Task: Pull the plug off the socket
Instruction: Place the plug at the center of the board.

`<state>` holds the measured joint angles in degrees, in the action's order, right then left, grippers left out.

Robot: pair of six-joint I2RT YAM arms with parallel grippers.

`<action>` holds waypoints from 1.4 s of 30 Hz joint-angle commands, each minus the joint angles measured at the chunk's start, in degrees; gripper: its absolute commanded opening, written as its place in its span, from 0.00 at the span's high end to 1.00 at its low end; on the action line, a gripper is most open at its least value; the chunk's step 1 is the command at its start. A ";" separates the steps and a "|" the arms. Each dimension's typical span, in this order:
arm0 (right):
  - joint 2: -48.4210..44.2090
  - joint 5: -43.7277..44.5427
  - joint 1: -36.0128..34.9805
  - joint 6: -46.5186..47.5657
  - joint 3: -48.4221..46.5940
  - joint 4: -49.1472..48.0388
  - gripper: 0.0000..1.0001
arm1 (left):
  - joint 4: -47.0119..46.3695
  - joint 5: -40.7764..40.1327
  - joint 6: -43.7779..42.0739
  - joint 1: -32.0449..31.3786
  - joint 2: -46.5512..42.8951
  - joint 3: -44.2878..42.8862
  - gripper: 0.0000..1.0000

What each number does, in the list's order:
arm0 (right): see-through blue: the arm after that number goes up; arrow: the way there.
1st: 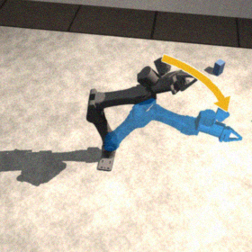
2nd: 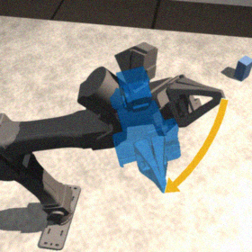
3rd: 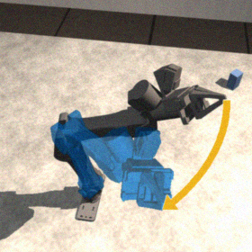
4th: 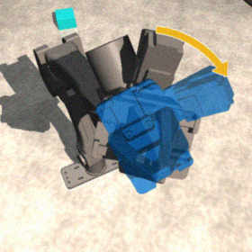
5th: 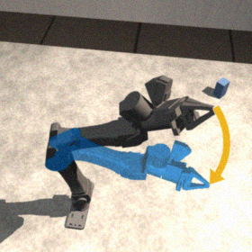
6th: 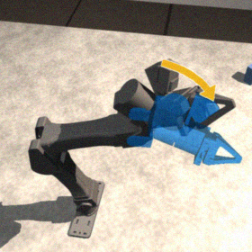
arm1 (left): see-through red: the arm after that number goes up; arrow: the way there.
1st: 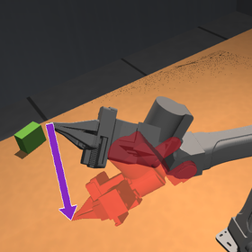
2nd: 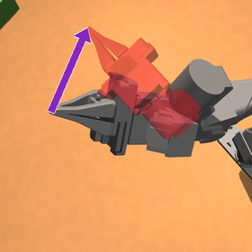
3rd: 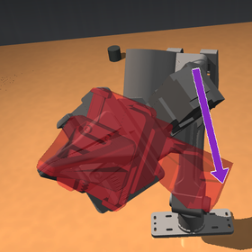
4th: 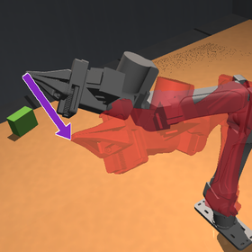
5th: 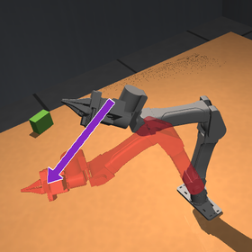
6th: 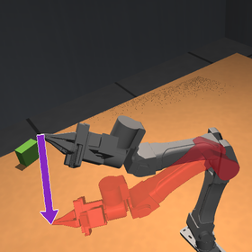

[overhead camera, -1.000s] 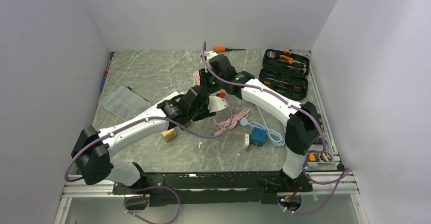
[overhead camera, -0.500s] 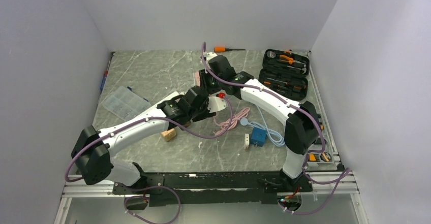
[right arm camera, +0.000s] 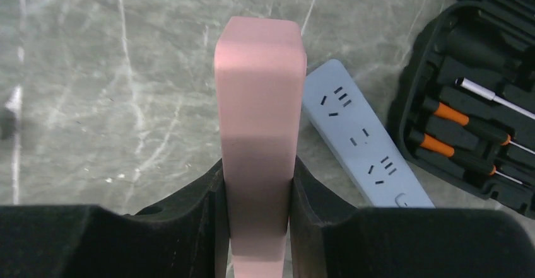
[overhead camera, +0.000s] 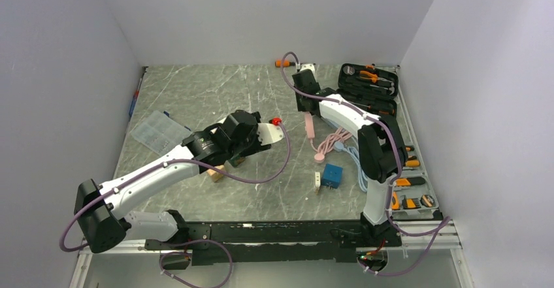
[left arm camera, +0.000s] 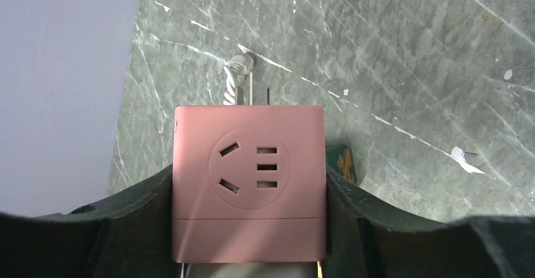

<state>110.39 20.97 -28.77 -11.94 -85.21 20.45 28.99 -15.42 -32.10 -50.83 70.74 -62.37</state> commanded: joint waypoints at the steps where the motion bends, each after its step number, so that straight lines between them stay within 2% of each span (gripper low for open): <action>1: -2.98 1.19 -1.11 4.54 2.40 1.20 1.00 | -1.00 -1.36 1.64 -0.17 -0.93 -2.23 1.00; 5: -6.64 -6.13 -1.68 4.12 5.52 -3.46 1.00 | 1.02 -2.34 6.58 -0.18 0.73 -4.66 1.00; 11: -9.61 -12.36 -3.89 2.37 6.58 -5.92 1.00 | 9.56 -1.26 23.78 0.69 7.85 -12.40 1.00; 14: -10.89 -15.57 -3.83 1.38 7.61 -7.33 1.00 | 13.51 2.73 33.58 2.62 11.34 -16.50 1.00; 18: -11.25 -17.51 -3.77 1.61 7.30 -7.48 1.00 | 14.36 6.63 43.64 5.85 14.69 -18.16 1.00; 24: -10.71 -17.64 -3.54 1.30 6.38 -6.56 1.00 | 10.71 16.62 50.86 9.95 19.65 -14.75 0.99; 25: -10.84 -17.63 -3.43 1.23 6.60 -6.56 1.00 | 9.64 18.78 51.72 10.30 20.50 -14.30 0.94; 26: -11.00 -17.64 -3.33 1.19 6.97 -6.56 1.00 | 8.69 20.39 52.18 10.45 21.48 -13.95 0.82; 27: -11.26 -17.61 -3.33 1.14 7.58 -6.71 1.00 | 7.77 22.20 52.52 10.60 22.57 -13.66 0.59; 28: -11.62 -17.63 -3.20 1.17 8.21 -6.92 1.00 | 6.80 23.85 52.61 10.72 23.53 -13.39 0.43; 31: -13.03 -17.63 -3.08 1.20 9.99 -7.51 1.00 | 4.39 27.13 54.26 11.14 25.97 -12.43 0.28; 34: -14.39 -17.34 -2.94 1.21 11.20 -7.70 1.00 | 1.49 29.35 56.68 11.98 27.03 -11.31 0.02; 37: -15.65 -17.26 -2.86 1.50 12.08 -7.71 1.00 | 0.53 30.13 57.15 13.14 26.67 -11.73 0.01; 42: -14.85 -18.51 -2.33 2.05 12.54 -7.62 1.00 | 0.55 35.84 56.23 21.11 23.32 -14.91 0.00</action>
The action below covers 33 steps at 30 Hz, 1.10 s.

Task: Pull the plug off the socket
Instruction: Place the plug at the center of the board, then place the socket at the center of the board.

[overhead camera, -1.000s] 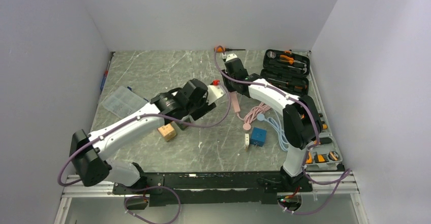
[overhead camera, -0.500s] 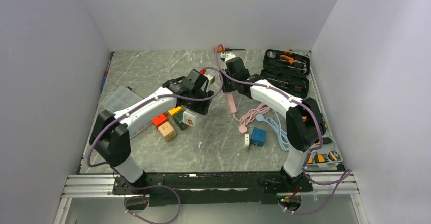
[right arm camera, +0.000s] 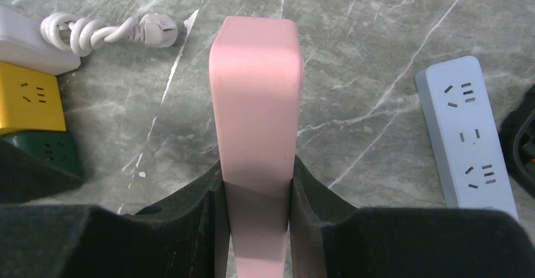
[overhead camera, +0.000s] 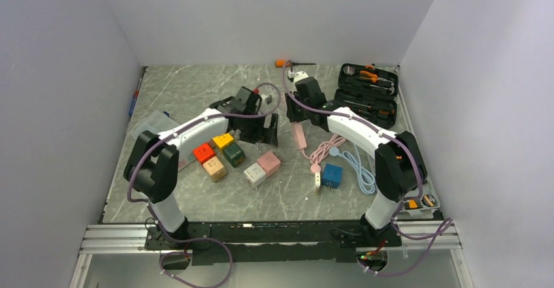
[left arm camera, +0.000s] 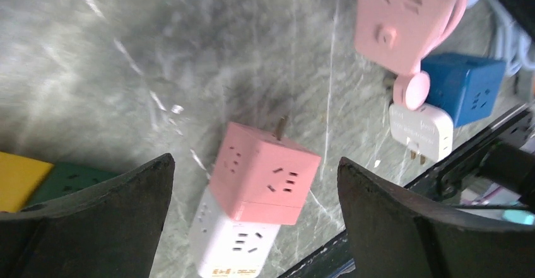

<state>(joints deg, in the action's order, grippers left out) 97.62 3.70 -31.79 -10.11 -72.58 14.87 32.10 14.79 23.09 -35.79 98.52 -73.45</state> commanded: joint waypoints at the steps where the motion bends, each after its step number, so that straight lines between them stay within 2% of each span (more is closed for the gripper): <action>1: -1.36 -1.86 0.96 0.33 -0.40 -1.95 1.00 | -2.27 6.14 0.38 7.99 -5.34 -4.74 0.01; 6: 4.76 -5.14 4.20 2.09 -5.49 -0.52 1.00 | -2.85 6.09 -6.96 17.32 -11.77 -5.20 0.01; 10: 15.23 -5.18 5.28 5.19 -17.00 5.55 1.00 | -3.09 4.65 -14.27 21.34 -15.49 -2.92 0.01; 13: 22.61 -3.92 5.36 5.66 -25.43 8.18 0.90 | 0.29 6.27 -17.69 23.05 -15.90 -2.93 0.01; 14: 24.96 -3.77 5.62 5.38 -27.51 8.41 0.83 | 1.63 7.12 -18.86 23.51 -15.83 -3.20 0.01; 17: 28.80 -4.77 6.43 3.21 -33.09 9.68 0.43 | 5.36 7.58 -22.16 24.51 -15.62 -3.86 0.00; 20: 30.29 -4.71 6.41 1.36 -37.28 12.25 0.19 | 9.17 6.94 -26.86 25.78 -15.68 -5.02 0.01; 21: 29.74 -4.23 6.33 0.72 -37.10 12.52 0.06 | 10.14 6.97 -27.78 26.34 -15.79 -5.42 0.01; 22: 28.62 -3.80 6.11 -0.19 -36.20 12.36 0.01 | 11.16 7.15 -28.67 27.14 -15.88 -5.85 0.01; 27: 18.09 4.54 0.73 0.32 -26.42 9.83 0.00 | 17.01 6.73 -33.06 30.51 -15.71 -9.38 0.01; 31: 7.58 9.43 -8.41 2.78 -15.88 6.51 0.01 | 23.61 6.73 -38.70 31.88 -15.33 -11.62 0.01; 33: 4.13 9.53 -12.40 3.23 -10.65 4.63 0.07 | 25.39 6.15 -40.52 31.96 -16.00 -11.32 0.01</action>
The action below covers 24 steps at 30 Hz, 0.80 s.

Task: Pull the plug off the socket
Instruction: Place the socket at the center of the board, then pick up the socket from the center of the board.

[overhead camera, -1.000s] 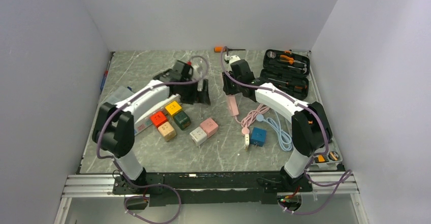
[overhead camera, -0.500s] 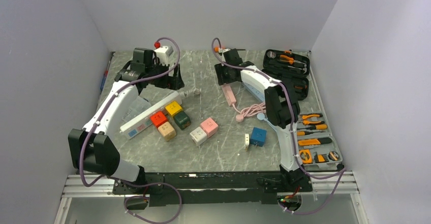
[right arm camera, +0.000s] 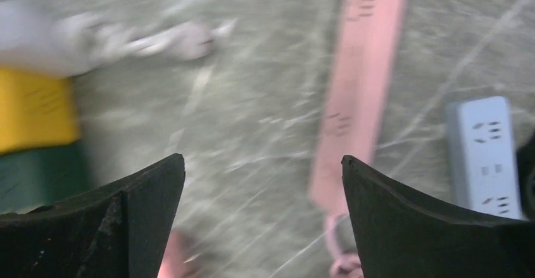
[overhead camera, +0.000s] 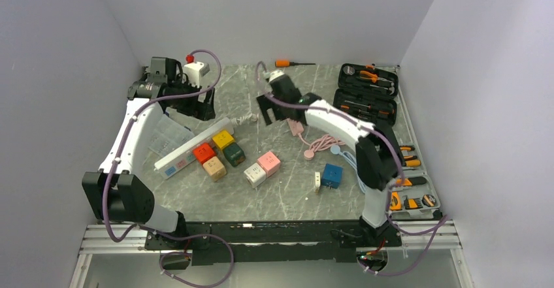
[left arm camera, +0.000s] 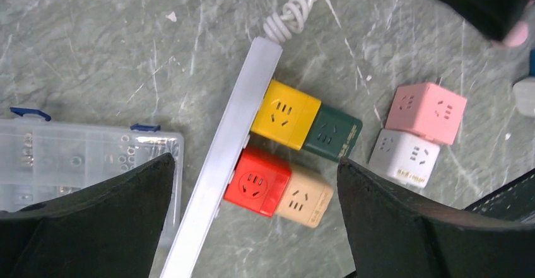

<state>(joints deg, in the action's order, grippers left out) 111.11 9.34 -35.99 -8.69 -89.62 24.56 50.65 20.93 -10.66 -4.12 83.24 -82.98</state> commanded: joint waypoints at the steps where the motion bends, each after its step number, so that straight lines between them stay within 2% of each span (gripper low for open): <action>1: -10.62 3.53 -9.86 1.94 8.75 -5.95 0.10 | 7.17 -0.12 -7.70 0.32 -1.34 -0.91 0.01; 4: -11.32 2.45 -13.47 2.63 13.18 -7.59 0.19 | 6.63 -0.51 -9.54 0.30 -4.87 2.10 0.01; 10: -4.98 0.24 -15.77 3.49 12.19 -8.07 0.44 | 5.93 0.49 -11.30 0.27 -11.80 7.45 0.01; 15: -2.75 -0.47 -15.78 3.23 13.82 -10.52 0.56 | 6.85 -0.38 -13.86 0.33 -15.90 10.02 0.01; 20: -4.86 0.17 -15.78 2.29 17.38 -10.95 0.59 | 7.07 -0.87 -15.33 0.32 -18.04 11.50 0.01; 24: -10.13 0.58 -15.93 -0.38 24.37 -11.64 0.59 | 7.18 0.44 -15.51 0.34 -18.71 12.45 0.01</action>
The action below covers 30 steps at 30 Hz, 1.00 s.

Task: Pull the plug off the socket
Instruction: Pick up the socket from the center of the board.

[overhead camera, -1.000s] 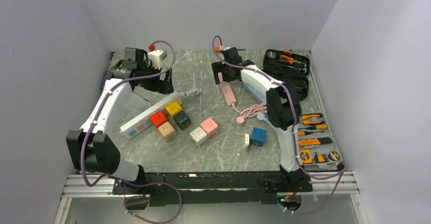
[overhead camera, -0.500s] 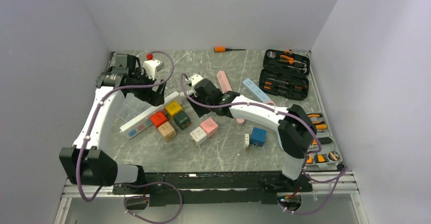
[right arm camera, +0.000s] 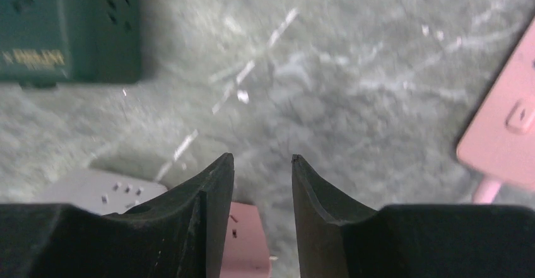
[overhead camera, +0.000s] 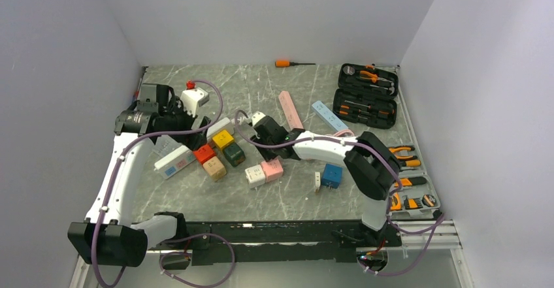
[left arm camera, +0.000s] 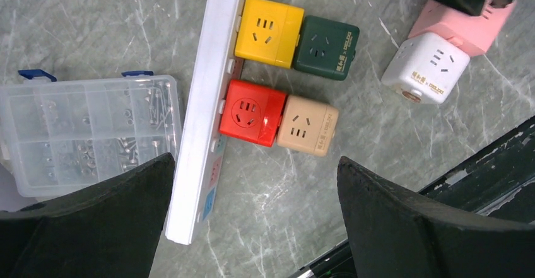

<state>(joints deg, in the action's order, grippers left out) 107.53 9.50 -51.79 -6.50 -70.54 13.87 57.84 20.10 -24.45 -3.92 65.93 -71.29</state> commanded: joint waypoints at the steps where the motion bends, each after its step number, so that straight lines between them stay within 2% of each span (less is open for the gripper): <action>1: -8.07 0.73 -0.37 -3.42 7.06 -0.95 0.60 | -0.01 1.40 -1.81 0.13 -1.42 0.98 0.01; 7: -17.22 3.70 -2.29 -9.63 17.33 -0.08 0.59 | 0.14 1.47 -2.42 0.10 -1.54 1.77 0.00; 8: -18.51 4.23 -2.45 -10.71 18.44 0.05 0.55 | -0.04 1.37 -2.44 0.08 -1.62 1.91 0.01; 10: -20.44 6.05 -2.44 -12.23 19.56 0.97 0.38 | -0.50 1.41 -2.38 0.11 -1.99 2.21 0.01; 13: -22.49 8.94 -2.44 -12.05 18.72 3.06 0.21 | -0.98 1.46 -2.63 0.14 -2.49 2.53 0.01; 15: -23.81 9.49 -2.44 -11.73 17.60 3.87 0.03 | -1.07 1.69 -2.84 0.13 -2.72 2.60 0.01; 16: -24.77 8.96 -2.38 -11.81 17.28 3.85 0.00 | -1.14 1.78 -2.80 0.10 -2.93 2.66 0.01; 23: -32.63 -3.61 -3.22 -15.86 22.81 -5.88 0.00 | -3.52 2.65 -2.39 0.11 -5.19 4.83 0.01; 30: -32.19 2.01 -10.39 -15.88 24.53 -7.27 0.00 | -5.29 4.96 -2.56 0.12 -6.92 5.25 0.01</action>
<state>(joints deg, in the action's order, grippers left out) 75.66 10.20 -59.57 -21.21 -48.21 10.90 55.59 22.02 -26.28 -3.92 61.06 -66.08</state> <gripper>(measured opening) 0.994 0.995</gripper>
